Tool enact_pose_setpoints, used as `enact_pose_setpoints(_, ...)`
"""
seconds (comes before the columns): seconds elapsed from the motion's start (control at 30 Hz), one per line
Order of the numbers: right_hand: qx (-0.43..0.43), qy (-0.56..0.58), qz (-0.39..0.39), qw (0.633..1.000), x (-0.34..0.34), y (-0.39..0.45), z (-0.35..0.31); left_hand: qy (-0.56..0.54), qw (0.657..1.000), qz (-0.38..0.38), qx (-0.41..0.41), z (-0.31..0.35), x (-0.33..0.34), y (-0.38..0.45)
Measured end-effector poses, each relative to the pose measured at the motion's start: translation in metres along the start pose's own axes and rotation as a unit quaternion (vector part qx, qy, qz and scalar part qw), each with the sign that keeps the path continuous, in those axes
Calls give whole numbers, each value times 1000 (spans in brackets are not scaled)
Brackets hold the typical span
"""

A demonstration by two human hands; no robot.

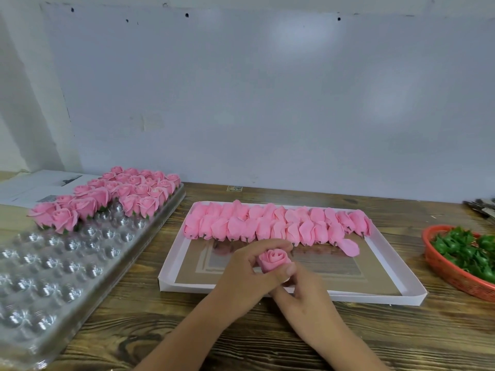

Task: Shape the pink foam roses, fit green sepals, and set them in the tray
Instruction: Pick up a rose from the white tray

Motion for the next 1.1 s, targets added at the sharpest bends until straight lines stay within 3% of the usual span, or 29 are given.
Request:
enact_pose_setpoints(0.27, 11, -7, 96, 995, -9, 3, -7, 48, 997, -30, -44, -9, 5, 0)
enact_pose_setpoints(0.47, 23, -107, 59, 992, -5, 2, -4, 16, 1000, 21, 12, 1, 3, -1)
enact_pose_setpoints(0.77, 23, -50, 75, 996, -3, -1, -5, 31, 999, 21, -33, -5, 6, -1)
enact_pose_setpoints(0.97, 87, 58, 150, 983, -6, -1, -5, -26, 997, -27, -63, -4, 9, -3)
enact_pose_setpoints(1.1, 79, -13, 115, 990, -4, 0, -6, -14, 1000, 14, -21, 0, 4, -3)
Point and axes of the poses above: each hand's wrist, its own y-axis towards the middle knuckle, its own x-axis out of the palm, z = x × y, the point moved 2 cm from there along y, towards the middle knuckle, and after that the axes turned 12 degrees about z, right-handed, at the moved point
